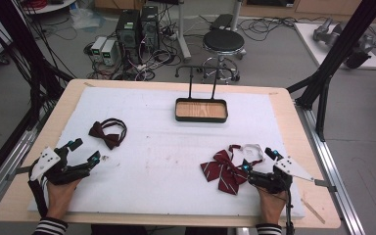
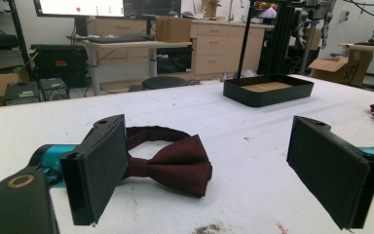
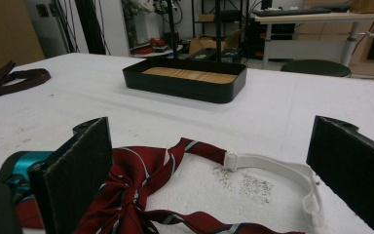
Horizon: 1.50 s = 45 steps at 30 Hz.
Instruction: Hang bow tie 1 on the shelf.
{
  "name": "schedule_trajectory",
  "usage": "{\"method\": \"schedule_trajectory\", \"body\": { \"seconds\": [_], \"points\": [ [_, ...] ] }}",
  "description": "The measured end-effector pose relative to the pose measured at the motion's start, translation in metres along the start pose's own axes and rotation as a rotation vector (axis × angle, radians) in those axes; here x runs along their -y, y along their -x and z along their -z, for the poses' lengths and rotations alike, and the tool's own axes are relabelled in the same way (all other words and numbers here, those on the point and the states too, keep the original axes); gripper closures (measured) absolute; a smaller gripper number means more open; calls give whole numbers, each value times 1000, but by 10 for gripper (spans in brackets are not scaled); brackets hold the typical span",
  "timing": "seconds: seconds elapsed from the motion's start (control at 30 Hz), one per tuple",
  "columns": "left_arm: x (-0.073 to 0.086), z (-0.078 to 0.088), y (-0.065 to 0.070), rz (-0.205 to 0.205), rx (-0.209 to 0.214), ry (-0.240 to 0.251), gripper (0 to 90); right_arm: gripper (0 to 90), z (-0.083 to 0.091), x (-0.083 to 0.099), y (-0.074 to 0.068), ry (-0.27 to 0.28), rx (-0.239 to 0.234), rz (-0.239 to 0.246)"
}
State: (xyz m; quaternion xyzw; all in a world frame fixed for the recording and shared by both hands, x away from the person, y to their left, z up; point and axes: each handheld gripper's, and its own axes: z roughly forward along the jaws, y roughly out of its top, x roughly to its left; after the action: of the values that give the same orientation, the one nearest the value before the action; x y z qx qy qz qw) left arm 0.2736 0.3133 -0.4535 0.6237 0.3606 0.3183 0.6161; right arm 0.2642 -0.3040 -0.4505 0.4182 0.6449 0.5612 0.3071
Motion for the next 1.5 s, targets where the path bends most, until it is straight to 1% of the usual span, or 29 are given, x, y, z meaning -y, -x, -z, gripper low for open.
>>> {"method": "schedule_trajectory", "body": {
  "seconds": [0.1,0.27,0.4,0.53,0.7,0.77,0.97,1.07,1.1,1.2,1.23,1.3,1.4,1.5],
  "points": [
    [0,0,0,2,1,-2,155,21,0,0,-1,1,8,8],
    [0,0,1,-6,1,1,155,21,0,0,-1,1,7,7],
    [0,0,0,-3,3,-1,155,21,0,0,0,-2,2,1],
    [0,0,0,-4,3,1,155,21,0,0,0,-1,4,8],
    [0,0,0,0,5,2,155,21,0,0,0,-2,2,-9],
    [0,0,0,-1,4,2,155,21,0,0,1,-3,2,-8],
    [0,0,0,0,3,0,155,21,-2,-1,1,-19,8,-5],
    [0,0,0,1,3,-1,155,21,-3,-2,1,-25,1,-2],
    [0,0,0,1,3,-1,155,21,-2,-3,1,-32,-1,-14],
    [0,0,0,3,4,-1,155,21,-3,-6,1,-39,-8,-12],
    [0,0,0,1,3,-1,155,21,-2,-8,1,-39,-12,-3],
    [0,0,0,3,4,-1,155,21,-1,-12,-1,-42,-26,-3],
    [0,0,0,3,4,0,155,24,0,-20,-3,-54,-41,11],
    [0,0,0,-1,3,1,155,41,1,-30,-6,-68,-55,42]
  ]
}}
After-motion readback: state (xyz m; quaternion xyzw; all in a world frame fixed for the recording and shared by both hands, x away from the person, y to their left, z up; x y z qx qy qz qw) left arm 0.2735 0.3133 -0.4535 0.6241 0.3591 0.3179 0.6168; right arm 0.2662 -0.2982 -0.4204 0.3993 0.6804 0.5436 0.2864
